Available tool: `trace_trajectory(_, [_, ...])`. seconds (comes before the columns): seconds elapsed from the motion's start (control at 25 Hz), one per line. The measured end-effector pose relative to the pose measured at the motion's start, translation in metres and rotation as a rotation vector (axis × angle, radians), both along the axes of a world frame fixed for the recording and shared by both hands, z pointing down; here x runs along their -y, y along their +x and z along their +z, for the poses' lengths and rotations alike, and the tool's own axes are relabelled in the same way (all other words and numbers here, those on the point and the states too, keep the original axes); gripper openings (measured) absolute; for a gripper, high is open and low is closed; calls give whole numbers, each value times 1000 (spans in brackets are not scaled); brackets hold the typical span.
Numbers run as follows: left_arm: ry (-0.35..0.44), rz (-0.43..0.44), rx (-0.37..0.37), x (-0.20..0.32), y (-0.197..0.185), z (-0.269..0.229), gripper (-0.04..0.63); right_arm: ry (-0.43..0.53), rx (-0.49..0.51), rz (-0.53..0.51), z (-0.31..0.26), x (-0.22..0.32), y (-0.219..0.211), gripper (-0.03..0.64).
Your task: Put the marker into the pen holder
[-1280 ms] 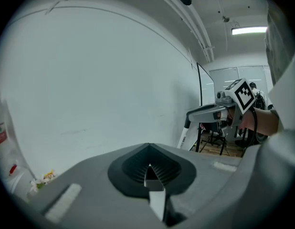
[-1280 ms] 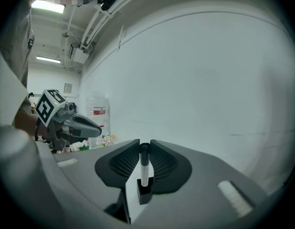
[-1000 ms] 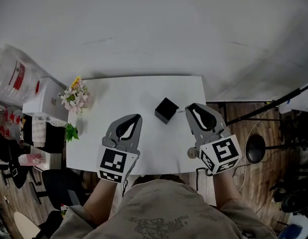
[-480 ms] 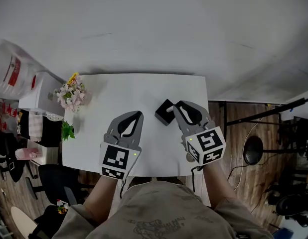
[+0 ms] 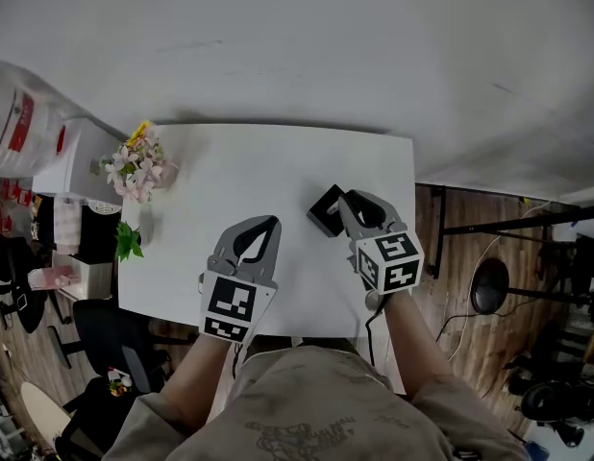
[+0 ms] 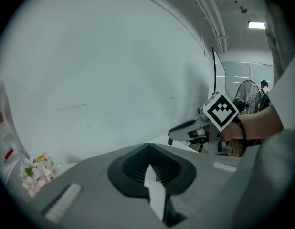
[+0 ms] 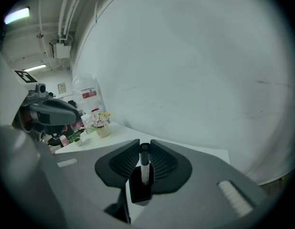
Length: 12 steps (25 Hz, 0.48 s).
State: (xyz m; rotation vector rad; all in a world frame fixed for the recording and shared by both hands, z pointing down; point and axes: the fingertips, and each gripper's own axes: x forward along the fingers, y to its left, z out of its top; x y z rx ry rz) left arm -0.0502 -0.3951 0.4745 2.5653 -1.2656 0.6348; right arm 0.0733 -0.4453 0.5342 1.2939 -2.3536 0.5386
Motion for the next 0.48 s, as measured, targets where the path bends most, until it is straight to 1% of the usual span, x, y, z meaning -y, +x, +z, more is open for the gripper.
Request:
trace_trajectory(0.2, [-46,-10,9,1,-6,22,0,-58,-40,20,39,7,5,98])
trace_trajectory(0.36, [-69,-18,12,2,-10,33,0,-104,-88,15,64,4,7,98])
trace_trajectory(0.48, [-81,-23,11,0,-12,38,0,-146,-102,1,77,-1,6,98])
